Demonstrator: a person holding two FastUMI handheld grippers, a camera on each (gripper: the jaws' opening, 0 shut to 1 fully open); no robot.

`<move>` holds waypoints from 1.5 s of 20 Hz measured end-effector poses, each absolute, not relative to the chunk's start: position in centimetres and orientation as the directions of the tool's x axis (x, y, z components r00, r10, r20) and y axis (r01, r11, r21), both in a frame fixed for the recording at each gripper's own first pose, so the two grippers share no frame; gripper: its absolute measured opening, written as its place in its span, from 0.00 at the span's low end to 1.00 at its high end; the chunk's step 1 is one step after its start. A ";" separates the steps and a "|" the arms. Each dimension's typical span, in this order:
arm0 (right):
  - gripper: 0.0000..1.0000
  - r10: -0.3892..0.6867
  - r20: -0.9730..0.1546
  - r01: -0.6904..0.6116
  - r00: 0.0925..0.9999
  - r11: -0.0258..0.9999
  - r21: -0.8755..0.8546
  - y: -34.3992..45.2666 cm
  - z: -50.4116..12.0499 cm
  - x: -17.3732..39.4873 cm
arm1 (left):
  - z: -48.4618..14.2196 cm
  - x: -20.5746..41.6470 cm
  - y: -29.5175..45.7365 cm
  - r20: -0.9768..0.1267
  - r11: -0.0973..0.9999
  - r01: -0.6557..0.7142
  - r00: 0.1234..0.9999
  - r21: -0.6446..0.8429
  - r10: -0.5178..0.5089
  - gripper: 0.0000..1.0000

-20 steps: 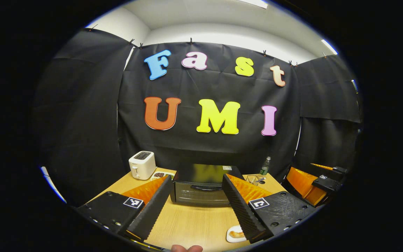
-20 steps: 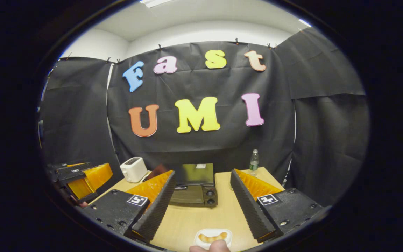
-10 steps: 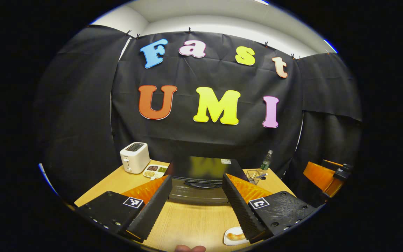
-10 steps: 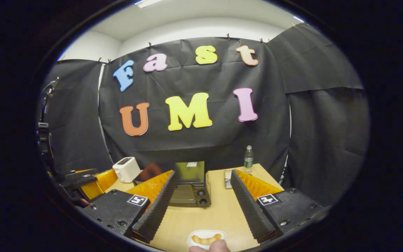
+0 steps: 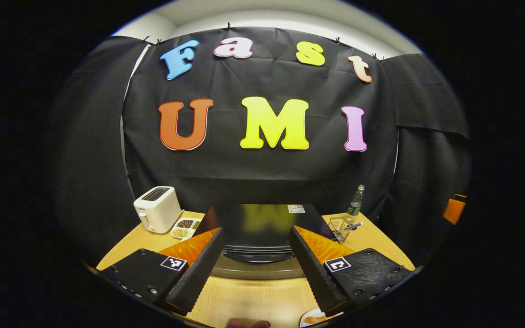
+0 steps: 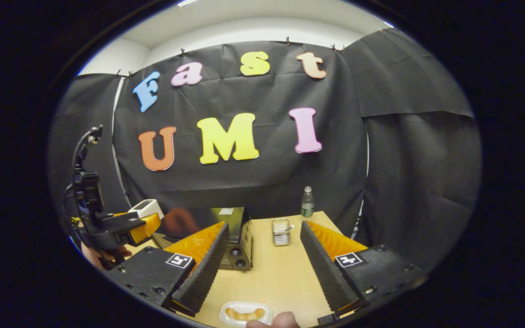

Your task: Open the electric oven with the left hand, put the food in, and close the electric oven.

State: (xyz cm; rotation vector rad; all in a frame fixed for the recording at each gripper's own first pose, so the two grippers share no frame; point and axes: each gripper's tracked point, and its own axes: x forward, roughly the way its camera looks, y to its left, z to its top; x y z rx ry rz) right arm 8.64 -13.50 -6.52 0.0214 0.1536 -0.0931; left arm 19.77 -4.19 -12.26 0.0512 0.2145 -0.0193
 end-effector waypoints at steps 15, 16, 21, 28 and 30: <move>0.97 -0.136 -0.234 0.133 0.963 0.991 -0.029 -16.0 -9.6 9.2 | -21.6 26.4 -3.4 -0.434 0.997 0.052 0.901 0.060 -0.021 0.96; 0.97 -0.133 -0.235 0.130 0.963 0.991 -0.028 -15.8 -9.6 9.2 | -21.9 26.3 -3.4 -0.447 0.997 0.042 0.895 0.064 -0.009 0.95; 0.98 -0.098 -0.245 0.099 0.964 0.995 -0.007 -14.3 -9.9 9.1 | -22.8 24.9 -3.9 -0.464 0.997 0.035 0.886 0.076 0.004 0.97; 0.97 -0.103 -0.240 0.105 0.965 0.994 -0.005 -13.9 -9.8 7.9 | -28.2 19.2 -2.8 -0.621 1.000 0.022 0.783 -0.010 -0.024 0.96; 0.97 -0.103 -0.248 0.104 0.963 0.995 -0.010 -13.6 -10.2 7.3 | -28.9 17.3 -2.4 -0.635 1.000 0.021 0.772 -0.024 -0.031 0.95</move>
